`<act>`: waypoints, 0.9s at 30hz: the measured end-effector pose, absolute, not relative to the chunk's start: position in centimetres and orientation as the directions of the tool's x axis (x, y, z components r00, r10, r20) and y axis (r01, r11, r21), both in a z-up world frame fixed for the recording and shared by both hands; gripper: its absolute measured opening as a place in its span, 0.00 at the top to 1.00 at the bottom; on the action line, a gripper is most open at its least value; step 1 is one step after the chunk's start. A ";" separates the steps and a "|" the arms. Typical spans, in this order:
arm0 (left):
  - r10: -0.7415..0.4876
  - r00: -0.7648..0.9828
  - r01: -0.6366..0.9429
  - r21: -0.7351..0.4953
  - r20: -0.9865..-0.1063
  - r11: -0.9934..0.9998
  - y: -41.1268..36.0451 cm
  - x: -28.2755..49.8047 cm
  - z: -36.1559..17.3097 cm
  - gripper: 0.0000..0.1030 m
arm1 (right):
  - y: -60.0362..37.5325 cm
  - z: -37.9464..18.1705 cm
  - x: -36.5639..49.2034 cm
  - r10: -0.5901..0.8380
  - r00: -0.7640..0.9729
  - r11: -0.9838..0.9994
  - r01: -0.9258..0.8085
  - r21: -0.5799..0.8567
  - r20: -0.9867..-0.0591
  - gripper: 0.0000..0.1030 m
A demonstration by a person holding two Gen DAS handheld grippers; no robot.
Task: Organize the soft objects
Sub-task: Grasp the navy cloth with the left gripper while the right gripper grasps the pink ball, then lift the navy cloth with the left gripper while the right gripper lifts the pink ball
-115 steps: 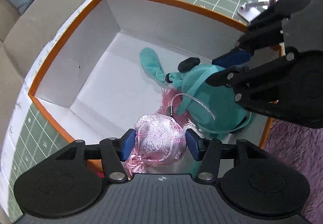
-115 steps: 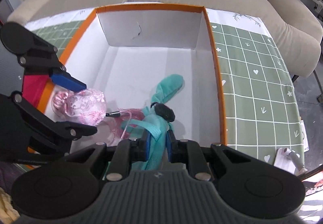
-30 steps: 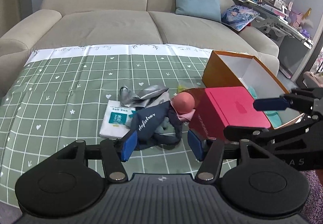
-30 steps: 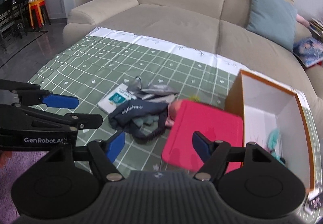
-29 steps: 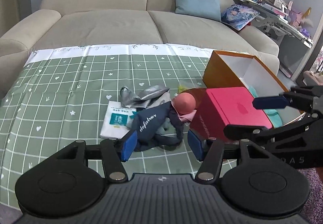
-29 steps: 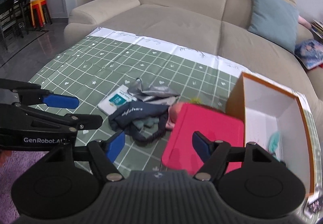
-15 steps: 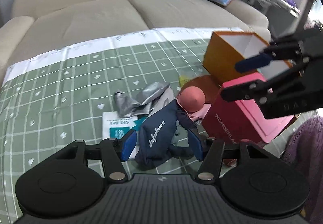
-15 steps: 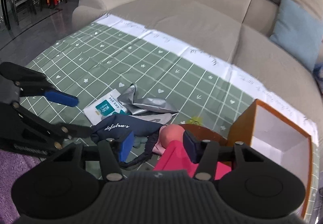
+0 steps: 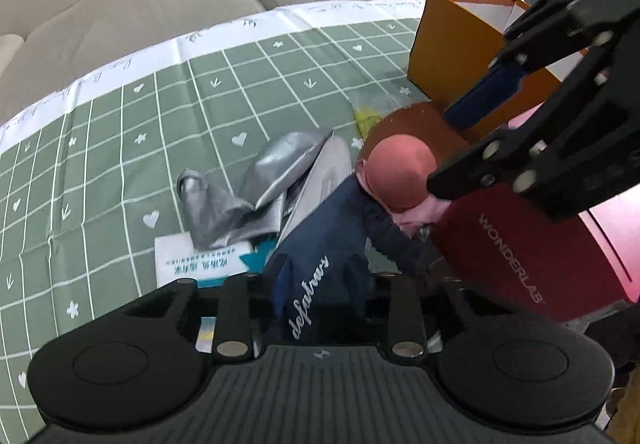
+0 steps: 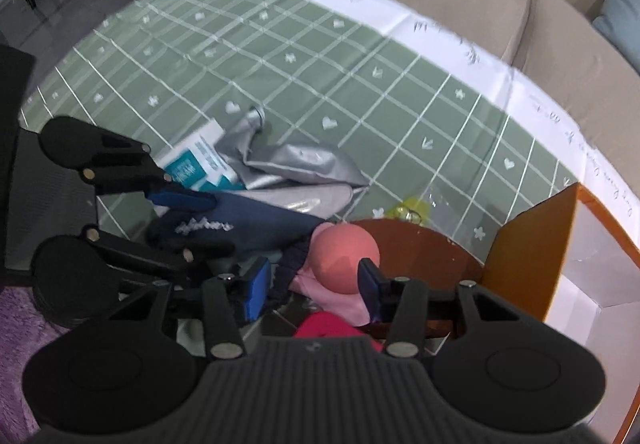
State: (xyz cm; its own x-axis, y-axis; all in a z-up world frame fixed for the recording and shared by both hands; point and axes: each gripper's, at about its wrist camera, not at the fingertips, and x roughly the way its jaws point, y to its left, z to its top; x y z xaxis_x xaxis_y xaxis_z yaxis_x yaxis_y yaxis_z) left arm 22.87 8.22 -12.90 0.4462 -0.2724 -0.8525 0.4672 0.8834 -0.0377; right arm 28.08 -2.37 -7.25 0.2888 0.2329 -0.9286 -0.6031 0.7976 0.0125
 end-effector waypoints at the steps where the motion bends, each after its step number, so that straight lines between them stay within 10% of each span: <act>1: -0.275 0.450 0.470 -0.036 -0.850 0.882 8.2 22.9 -12.8 0.90 | -2.3 -7.6 28.5 0.225 0.276 0.797 -0.604 0.013 -0.934 0.54; 11: -0.333 0.449 0.481 -0.090 -0.829 0.872 8.8 23.6 -10.9 1.00 | -2.1 -9.7 32.1 0.187 0.188 0.816 -0.577 0.046 -0.964 0.53; 17: -0.325 0.404 0.579 -0.036 -0.855 0.814 7.8 23.6 -10.6 0.42 | -1.2 -10.5 32.8 0.151 0.174 0.802 -0.597 0.018 -0.973 0.53; 27: -0.256 0.413 0.615 0.060 -0.874 0.786 6.5 22.6 -12.8 0.71 | -1.9 -11.7 33.4 0.137 0.156 0.823 -0.568 0.025 -0.978 0.62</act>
